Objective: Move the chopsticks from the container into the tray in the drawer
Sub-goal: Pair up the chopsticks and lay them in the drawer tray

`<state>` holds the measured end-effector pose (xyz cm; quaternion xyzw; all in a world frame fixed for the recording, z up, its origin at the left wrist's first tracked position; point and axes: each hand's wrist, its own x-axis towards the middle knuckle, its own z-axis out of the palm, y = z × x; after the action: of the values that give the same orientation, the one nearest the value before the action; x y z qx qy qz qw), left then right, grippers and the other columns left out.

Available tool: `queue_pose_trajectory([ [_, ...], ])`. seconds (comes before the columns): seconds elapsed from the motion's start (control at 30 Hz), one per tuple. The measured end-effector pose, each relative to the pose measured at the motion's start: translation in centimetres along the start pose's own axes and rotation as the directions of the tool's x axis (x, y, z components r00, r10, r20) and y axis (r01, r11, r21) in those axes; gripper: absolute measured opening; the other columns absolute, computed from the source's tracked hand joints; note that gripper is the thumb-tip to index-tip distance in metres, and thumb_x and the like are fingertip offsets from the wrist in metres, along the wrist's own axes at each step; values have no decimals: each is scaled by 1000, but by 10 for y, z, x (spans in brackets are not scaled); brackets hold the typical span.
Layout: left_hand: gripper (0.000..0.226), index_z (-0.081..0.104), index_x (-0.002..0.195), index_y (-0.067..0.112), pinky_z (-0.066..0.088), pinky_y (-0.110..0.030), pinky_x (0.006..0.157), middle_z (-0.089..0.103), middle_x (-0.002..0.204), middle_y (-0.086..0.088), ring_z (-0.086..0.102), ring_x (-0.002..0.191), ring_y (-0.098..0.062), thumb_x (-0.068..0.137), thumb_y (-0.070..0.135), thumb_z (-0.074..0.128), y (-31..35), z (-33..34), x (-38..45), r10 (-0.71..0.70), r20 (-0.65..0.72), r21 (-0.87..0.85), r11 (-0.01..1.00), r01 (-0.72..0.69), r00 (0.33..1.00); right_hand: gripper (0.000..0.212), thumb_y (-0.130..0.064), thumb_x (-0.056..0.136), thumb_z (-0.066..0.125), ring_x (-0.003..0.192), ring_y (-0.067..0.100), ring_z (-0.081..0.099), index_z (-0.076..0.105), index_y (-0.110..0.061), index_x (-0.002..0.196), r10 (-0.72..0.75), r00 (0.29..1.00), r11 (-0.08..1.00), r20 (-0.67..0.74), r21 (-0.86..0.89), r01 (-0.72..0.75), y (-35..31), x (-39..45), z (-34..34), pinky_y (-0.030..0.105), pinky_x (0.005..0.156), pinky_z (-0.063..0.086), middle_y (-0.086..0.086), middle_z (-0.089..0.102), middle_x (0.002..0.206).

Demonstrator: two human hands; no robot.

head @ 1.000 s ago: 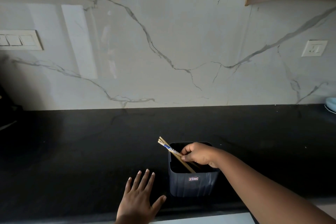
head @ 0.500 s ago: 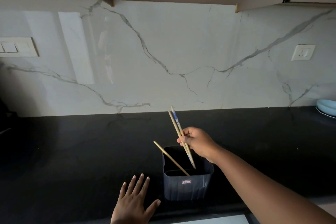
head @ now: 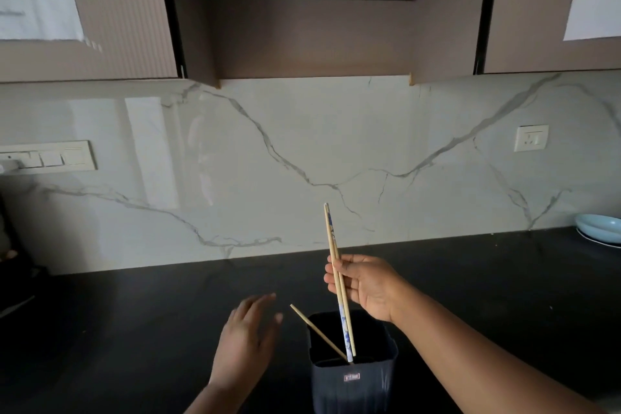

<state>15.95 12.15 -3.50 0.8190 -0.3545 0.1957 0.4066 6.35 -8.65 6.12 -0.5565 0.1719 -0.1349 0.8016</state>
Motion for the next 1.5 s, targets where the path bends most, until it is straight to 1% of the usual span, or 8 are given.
queue_pose_trajectory([
  [0.13,33,65,107,35,51,-15,74,72,97,10,67,89,-1,79,52,65,54,-20,29,-186,223,-402,877,264,957,20,-2,87,66,82,29,73,66,5,105,39,999,997,15,71,-40,14,-4,11,35,65,60,18,75,91],
  [0.27,22,68,106,20,56,-23,68,76,90,-2,72,81,-16,85,27,71,83,-17,36,-201,528,-510,702,498,825,18,-7,86,69,55,23,67,68,2,102,29,1000,997,4,74,-29,18,-8,19,30,52,56,14,75,86],
  [0.53,11,71,96,15,57,-26,64,76,78,-5,72,70,-17,89,9,66,93,-18,34,-303,556,-549,565,616,774,11,-17,86,71,64,17,68,74,-12,95,-63,996,993,-59,-102,57,17,-19,26,40,83,57,5,77,90],
  [0.73,6,70,93,5,60,-34,70,74,79,-10,72,73,-22,89,7,65,88,-24,38,-359,538,-586,491,644,763,6,-26,83,73,84,11,67,73,-30,88,-276,956,921,-102,-314,232,-27,-37,25,27,70,54,-8,76,87],
  [0.87,9,69,95,4,57,-29,60,75,83,-13,73,73,-23,87,6,67,84,-35,45,-372,567,-632,375,678,735,24,-22,81,75,89,6,59,74,-43,94,-709,613,256,347,-684,683,-71,-51,21,18,75,46,-13,62,93],
  [0.97,11,69,97,2,57,-30,62,75,86,-15,73,75,-24,89,5,63,84,-41,50,-344,590,-646,341,682,731,32,-7,78,76,76,18,62,76,-28,103,-621,330,-379,711,-642,667,-77,-53,15,28,68,53,-3,66,87],
  [1.03,15,68,100,2,57,-30,64,75,92,-16,73,80,-25,87,8,67,85,-43,52,-308,601,-658,334,675,738,38,-1,71,80,67,21,66,76,-25,102,-478,273,-576,835,-533,620,-70,-50,9,31,66,53,3,73,81],
  [1.5,15,73,95,4,57,-33,68,72,91,-18,68,74,-23,81,9,73,90,-39,45,-252,658,-624,346,701,710,46,9,70,76,74,17,72,74,-16,109,-505,373,-368,778,-585,722,-9,-25,1,29,61,59,-1,77,92],
])
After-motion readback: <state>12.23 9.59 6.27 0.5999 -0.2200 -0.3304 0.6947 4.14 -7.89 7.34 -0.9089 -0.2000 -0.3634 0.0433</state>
